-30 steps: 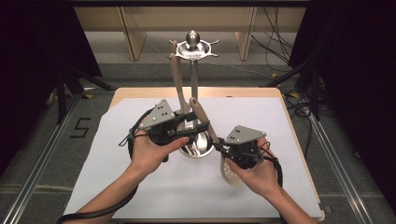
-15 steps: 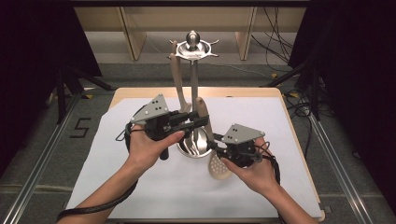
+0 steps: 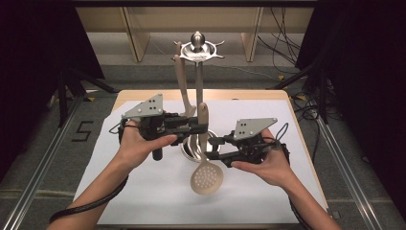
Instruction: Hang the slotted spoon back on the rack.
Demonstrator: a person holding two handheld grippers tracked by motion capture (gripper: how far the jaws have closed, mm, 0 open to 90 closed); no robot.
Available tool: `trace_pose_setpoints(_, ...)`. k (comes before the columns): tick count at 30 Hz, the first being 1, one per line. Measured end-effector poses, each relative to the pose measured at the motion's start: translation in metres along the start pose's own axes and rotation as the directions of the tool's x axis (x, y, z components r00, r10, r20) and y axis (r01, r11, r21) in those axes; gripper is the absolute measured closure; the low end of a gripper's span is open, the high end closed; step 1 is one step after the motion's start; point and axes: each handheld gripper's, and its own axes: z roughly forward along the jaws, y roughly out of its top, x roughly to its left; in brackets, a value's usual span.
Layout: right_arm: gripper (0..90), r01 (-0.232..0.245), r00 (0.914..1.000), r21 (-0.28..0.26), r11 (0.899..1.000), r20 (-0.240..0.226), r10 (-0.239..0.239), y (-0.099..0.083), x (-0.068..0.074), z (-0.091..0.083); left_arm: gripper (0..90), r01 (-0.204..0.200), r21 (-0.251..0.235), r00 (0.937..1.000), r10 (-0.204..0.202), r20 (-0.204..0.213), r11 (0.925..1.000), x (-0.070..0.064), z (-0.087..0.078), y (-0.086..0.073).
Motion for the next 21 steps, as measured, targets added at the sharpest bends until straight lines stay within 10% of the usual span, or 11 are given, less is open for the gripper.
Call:
trace_pose_setpoints(13, 78.8, 0.007, 0.9957, 0.019, 1.000, -0.092, -0.006, 0.003, -0.001, 0.012, 73.5, 0.015, -0.024, 0.9957, -0.013, 0.092, 0.9996, 0.000, 0.000, 0.000)
trace_pose_setpoints(21, 79.3, -0.069, 0.9975, 0.022, 0.997, 0.018, 0.069, 0.007, 0.003, 0.013, 53.2, -0.079, -0.032, 0.9966, 0.079, -0.023, 0.9963, -0.004, 0.004, -0.004)
